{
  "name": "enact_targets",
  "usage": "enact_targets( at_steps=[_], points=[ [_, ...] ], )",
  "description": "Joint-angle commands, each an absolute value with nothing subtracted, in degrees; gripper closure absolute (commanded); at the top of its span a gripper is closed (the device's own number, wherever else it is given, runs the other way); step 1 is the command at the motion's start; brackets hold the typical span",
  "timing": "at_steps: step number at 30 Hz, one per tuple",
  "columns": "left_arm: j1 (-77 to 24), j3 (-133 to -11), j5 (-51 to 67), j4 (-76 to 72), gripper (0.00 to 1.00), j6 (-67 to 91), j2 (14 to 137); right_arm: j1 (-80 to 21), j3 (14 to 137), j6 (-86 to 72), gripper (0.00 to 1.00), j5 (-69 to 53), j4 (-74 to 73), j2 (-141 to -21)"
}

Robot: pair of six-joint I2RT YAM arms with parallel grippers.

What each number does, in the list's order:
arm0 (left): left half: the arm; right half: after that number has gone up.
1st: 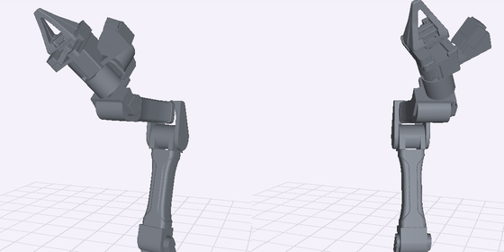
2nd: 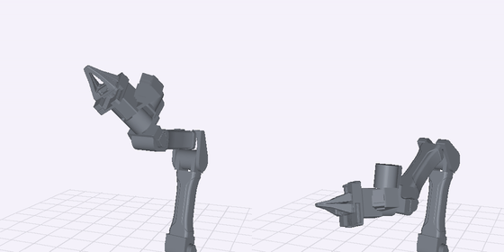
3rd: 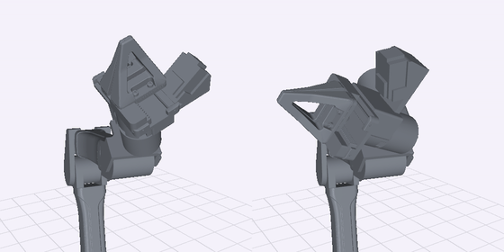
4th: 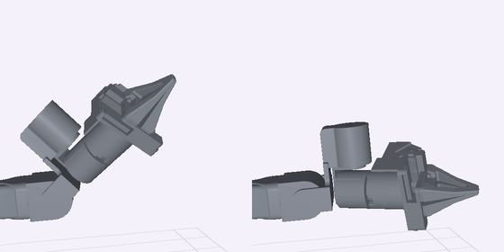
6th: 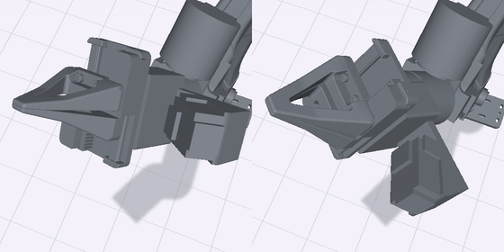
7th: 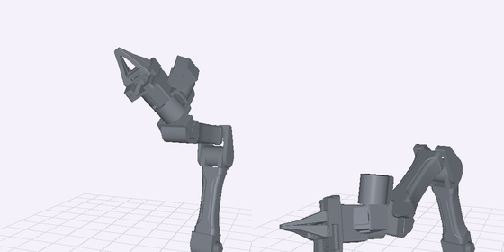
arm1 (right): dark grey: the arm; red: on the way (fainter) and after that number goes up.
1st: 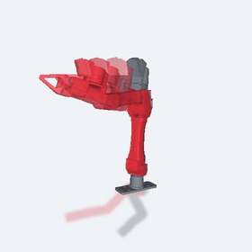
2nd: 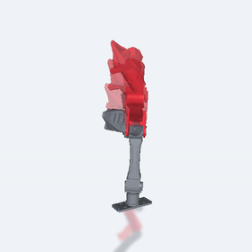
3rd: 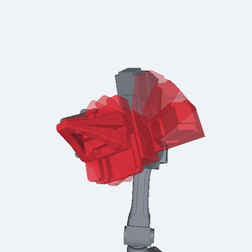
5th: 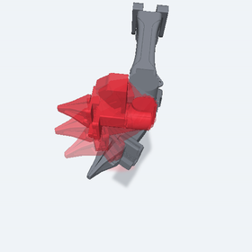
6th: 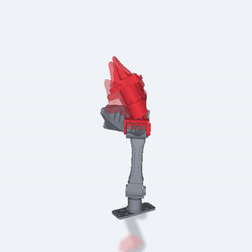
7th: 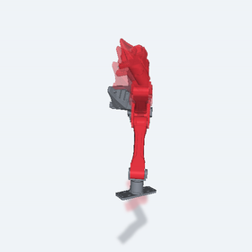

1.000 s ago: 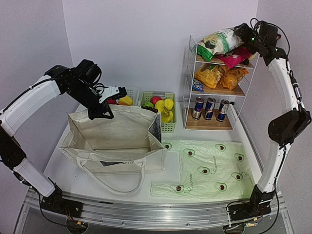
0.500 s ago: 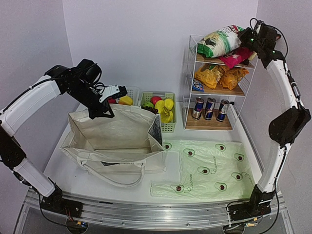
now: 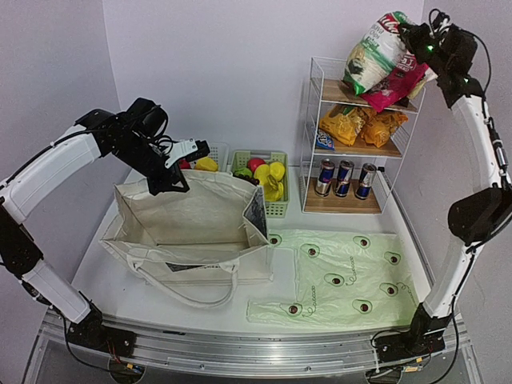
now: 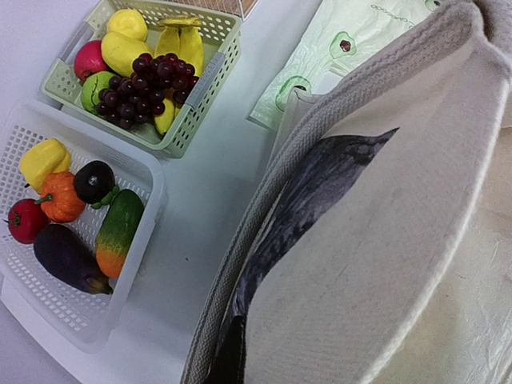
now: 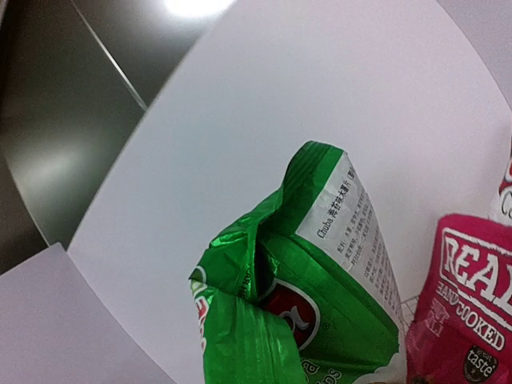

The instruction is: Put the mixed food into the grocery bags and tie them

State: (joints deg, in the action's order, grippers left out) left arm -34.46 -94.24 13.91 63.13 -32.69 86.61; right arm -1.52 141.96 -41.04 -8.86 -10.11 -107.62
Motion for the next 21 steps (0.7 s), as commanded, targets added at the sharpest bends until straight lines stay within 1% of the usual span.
enact_targets(
  at_steps=[1,5,8,11,15,21],
  points=[
    [-34.6,-94.5,14.7,57.7,1.00,-31.7,85.8,-1.3,142.0,-43.9,1.00,-13.5,-0.5,-97.0],
    [-34.5,-94.8,14.1,57.1,1.00,-32.5,86.4,-1.6,136.9,-48.9,1.00,-16.9,0.2,-92.6],
    [-34.6,-94.9,13.8,56.8,1.00,-33.0,86.9,-4.0,131.4,-52.8,1.00,-18.9,2.5,-89.7],
    [-34.6,-96.4,13.6,56.9,1.00,-33.3,87.6,-11.9,130.4,-49.8,1.00,-21.2,2.4,-89.2],
    [-34.5,-97.5,12.3,57.2,1.00,-34.0,88.5,-23.4,132.7,-47.2,1.00,-25.9,0.7,-93.1],
    [-34.5,-97.0,11.1,56.3,1.00,-34.9,88.8,-36.0,123.4,-43.9,1.00,-32.5,7.9,-95.2]
  ],
)
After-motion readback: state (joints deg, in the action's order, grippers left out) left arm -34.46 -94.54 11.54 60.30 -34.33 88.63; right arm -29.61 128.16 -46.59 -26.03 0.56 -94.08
